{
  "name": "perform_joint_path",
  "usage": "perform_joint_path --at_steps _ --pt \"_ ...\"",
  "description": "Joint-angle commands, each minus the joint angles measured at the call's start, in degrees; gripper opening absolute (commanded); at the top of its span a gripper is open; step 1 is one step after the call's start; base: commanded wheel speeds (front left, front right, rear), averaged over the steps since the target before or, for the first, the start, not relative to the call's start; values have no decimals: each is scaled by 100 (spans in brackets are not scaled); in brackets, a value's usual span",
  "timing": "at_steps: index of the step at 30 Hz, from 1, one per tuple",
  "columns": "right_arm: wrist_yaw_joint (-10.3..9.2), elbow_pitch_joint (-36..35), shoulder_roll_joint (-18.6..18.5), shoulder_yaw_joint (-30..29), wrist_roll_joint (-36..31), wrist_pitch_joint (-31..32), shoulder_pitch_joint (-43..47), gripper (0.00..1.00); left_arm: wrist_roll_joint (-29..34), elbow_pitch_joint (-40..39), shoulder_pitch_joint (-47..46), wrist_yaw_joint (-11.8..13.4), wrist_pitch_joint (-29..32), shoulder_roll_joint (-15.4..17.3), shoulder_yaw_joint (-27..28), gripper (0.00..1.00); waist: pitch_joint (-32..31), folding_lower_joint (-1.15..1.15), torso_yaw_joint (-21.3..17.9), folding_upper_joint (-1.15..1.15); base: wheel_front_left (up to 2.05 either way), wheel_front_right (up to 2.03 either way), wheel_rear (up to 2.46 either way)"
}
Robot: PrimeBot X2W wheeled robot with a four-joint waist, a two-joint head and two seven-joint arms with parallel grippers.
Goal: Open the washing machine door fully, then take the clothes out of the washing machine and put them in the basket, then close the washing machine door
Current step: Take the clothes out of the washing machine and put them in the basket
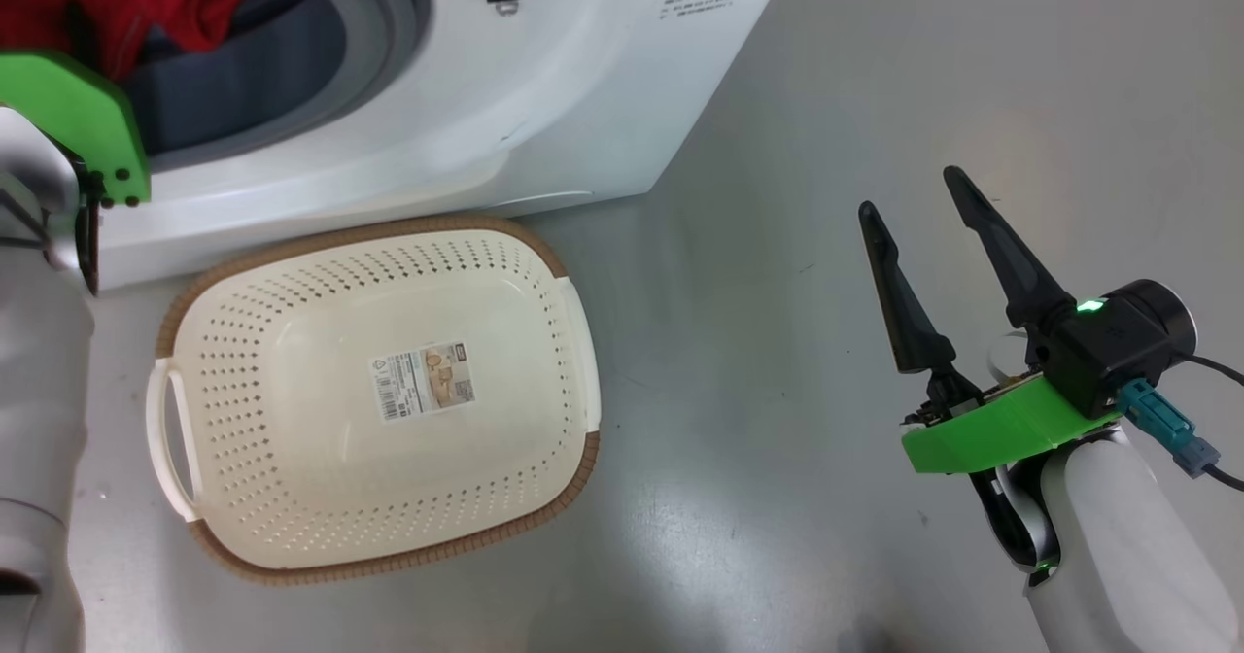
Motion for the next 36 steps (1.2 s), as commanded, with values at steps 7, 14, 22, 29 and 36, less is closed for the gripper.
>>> perform_joint_path --at_steps 7,14,22,29,36 --pt "36 -139 -29 112 15 -36 16 100 35 -1 -94 118 113 278 -58 0 62 0 6 0 0 0 0" --pt "36 -109 -20 92 25 -36 -3 100 -86 -1 -118 72 -113 232 -46 0 47 0 65 0 0 0 0" --pt "36 -67 -44 44 28 -36 25 100 -424 -95 92 -100 -714 139 143 0 -79 0 173 0 0 0 0" --pt "36 -55 -87 23 37 -36 58 100 -766 -289 343 -342 -912 67 386 0 -217 0 232 0 0 0 0" --pt "36 -36 -81 15 25 -36 125 100 -907 -1026 878 -635 -963 31 506 0 -430 0 313 0 0 0 0"
